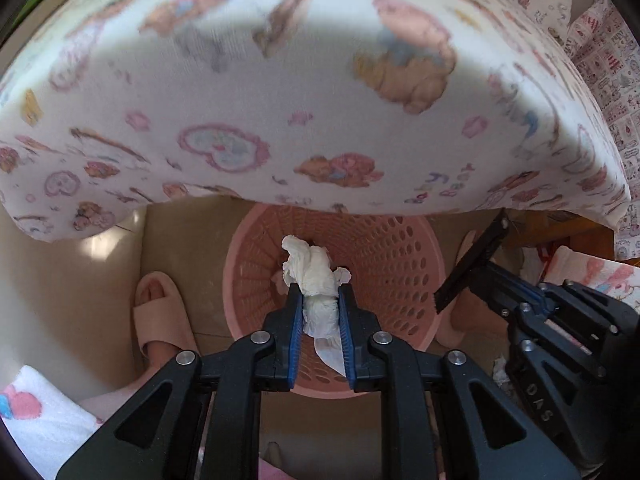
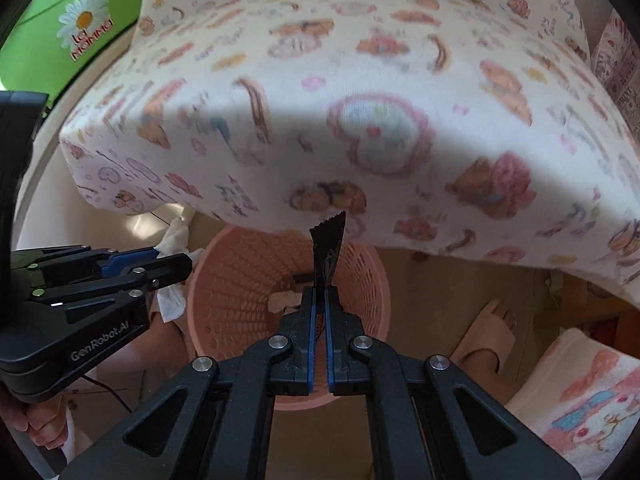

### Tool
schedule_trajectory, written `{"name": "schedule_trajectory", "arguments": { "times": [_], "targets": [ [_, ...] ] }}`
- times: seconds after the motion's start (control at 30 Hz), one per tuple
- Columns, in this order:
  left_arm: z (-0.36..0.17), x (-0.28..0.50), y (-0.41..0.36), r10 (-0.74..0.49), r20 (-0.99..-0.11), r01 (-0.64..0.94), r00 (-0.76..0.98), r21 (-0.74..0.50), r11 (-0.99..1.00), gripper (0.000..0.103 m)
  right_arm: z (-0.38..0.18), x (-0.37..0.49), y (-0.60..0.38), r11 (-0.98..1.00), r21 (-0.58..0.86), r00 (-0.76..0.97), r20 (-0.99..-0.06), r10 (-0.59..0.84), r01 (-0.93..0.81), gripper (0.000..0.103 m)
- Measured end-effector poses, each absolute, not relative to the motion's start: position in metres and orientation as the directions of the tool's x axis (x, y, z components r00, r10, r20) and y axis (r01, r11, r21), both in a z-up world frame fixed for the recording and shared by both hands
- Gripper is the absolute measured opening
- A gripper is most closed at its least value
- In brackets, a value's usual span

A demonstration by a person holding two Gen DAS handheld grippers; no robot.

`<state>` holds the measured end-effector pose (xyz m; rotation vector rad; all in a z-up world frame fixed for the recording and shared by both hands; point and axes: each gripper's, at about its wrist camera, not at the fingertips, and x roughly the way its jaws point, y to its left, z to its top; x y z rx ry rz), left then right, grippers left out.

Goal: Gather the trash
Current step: 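Carry the tissue and coffee packet in both tools down over the wastebasket, then open both tools to drop the tissue and packet into the wastebasket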

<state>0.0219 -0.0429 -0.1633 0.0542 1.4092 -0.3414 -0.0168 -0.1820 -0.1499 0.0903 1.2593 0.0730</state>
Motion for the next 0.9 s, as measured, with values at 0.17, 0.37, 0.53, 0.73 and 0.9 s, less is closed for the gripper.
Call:
{"name": "schedule_trajectory", "arguments": {
  "times": [0.17, 0.37, 0.53, 0.73, 0.9],
  "targets": [
    [-0.184, 0.025, -0.048, -0.13, -0.985, 0.288, 0.109, -0.094, 0.953, 0.016, -0.186, -0.007, -0.179, 0.993, 0.121, 0.235, -0.965, 0.115, 0.011, 0.004],
    [-0.205, 0.025, -0.051, -0.109, -0.993, 0.31, 0.05, -0.088, 0.947, 0.016, -0.216, -0.002, -0.183, 0.993, 0.115, 0.183, -0.977, 0.107, 0.032, 0.004],
    [-0.215, 0.025, -0.05, -0.068, -0.997, 0.309, 0.034, -0.054, 0.95, 0.018, -0.223, -0.004, -0.19, 0.987, 0.148, 0.172, -0.976, 0.136, 0.056, 0.004],
    [-0.215, 0.028, -0.048, -0.087, -0.996, 0.287, 0.025, -0.077, 0.955, 0.019, -0.218, -0.008, -0.19, 0.986, 0.155, 0.205, -0.969, 0.14, 0.057, 0.004],
    [-0.233, 0.03, -0.05, -0.036, -0.999, 0.291, 0.006, -0.033, 0.956, 0.019, -0.226, -0.002, -0.188, 0.986, 0.154, 0.235, -0.963, 0.135, 0.064, 0.004]
  ]
}}
